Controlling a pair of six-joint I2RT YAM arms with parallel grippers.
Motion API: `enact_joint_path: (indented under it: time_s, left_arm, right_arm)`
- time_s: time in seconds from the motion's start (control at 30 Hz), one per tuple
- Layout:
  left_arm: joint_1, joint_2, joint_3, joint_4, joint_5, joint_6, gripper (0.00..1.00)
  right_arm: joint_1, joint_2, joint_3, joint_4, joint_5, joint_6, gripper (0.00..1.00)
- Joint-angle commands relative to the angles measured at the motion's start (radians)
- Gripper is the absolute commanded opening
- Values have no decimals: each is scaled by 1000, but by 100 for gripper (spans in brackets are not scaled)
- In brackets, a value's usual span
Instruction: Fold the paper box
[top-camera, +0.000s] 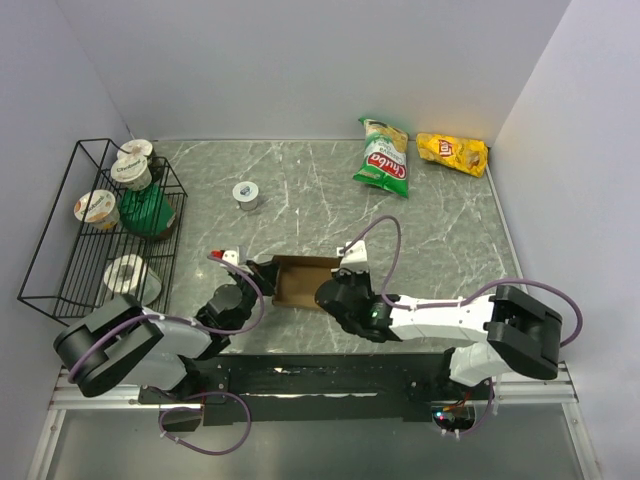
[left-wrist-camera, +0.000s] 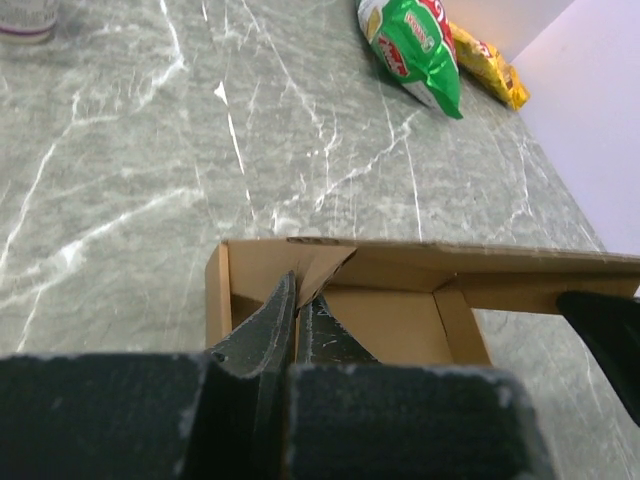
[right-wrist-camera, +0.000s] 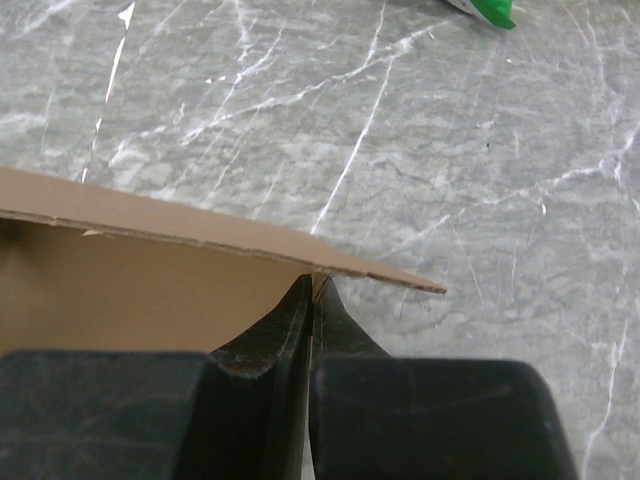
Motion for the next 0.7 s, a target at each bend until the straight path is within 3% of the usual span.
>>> enact_joint_path:
  time_s: [0.0,0.17,0.47,0.6,0.63,0.67]
  left_arm:
    - [-46,13,-43,-132,154,-95,1]
    - [-52,30,-58,-103,163,-120,1]
    - [-55,-38,-86,-210,100,-141,1]
    - [-55,-54,-90,-230,77,-118,1]
    - [-54,-54,-89,-236,73,-112,1]
    - [-55,-56,-86,-245,70,-101,1]
  right_arm:
    - [70,85,33,-144,-141,167,0]
    - [85,114,47,-167,-124,212,0]
    - [99,110,21,-213,-130,249,0]
    - [140,91,22,-265,-89,259,26]
    - [165,76,22,-276,-77,268,38]
    - [179,68,24,-290,-66,272,43]
